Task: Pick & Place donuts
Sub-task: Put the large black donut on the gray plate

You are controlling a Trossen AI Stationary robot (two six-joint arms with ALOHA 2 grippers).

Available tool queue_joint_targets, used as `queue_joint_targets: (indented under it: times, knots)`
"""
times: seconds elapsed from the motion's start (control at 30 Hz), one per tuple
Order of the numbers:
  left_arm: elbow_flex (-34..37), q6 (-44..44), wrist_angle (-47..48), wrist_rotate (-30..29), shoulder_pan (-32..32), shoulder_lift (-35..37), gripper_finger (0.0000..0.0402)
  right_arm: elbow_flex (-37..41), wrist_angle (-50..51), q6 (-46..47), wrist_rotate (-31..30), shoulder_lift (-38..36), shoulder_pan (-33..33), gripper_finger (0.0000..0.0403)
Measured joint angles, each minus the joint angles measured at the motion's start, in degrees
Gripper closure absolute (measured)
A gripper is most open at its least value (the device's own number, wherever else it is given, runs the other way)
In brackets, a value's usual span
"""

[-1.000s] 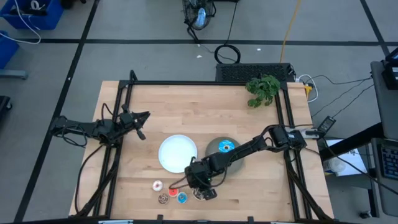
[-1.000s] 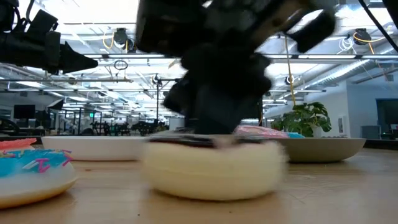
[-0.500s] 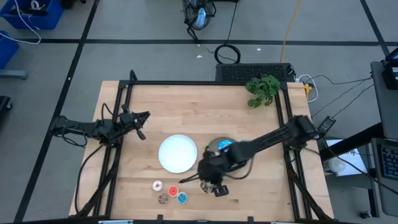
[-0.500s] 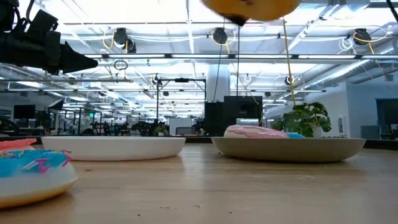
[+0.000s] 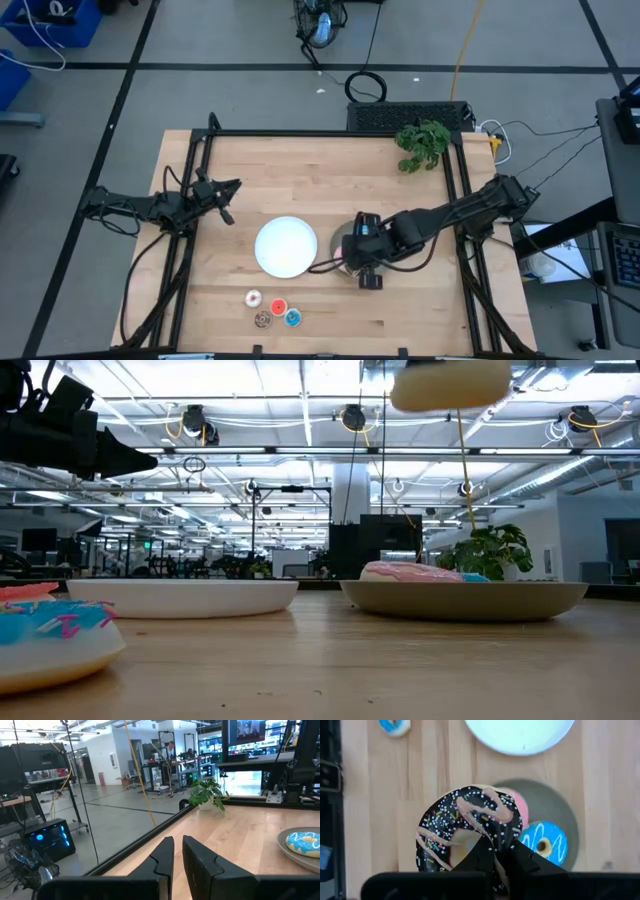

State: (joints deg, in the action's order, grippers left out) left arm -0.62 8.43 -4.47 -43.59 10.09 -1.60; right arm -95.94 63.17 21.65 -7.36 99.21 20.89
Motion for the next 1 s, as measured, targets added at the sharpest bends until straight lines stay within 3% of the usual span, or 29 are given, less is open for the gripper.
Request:
queue_joint_targets:
  times: [0.33, 0.57, 1.0]
  knots:
    - [0.00, -1.10, 0.00, 0.02, 0.00, 0.01, 0.0355, 16.70, -7.38, 0.09, 4.99, 0.05, -3.17, 0.0390]
    - [0.00, -1.03, 0.00, 0.02, 0.00, 0.00, 0.0355, 27.82, -14.89, 0.39, 12.37, 0.05, -6.56, 0.0390]
    - [0.00, -0.81, 0.00, 0.02, 0.01, 0.00, 0.0355, 32.89, -18.32, -1.44, 15.11, 0.01, -10.21, 0.0371]
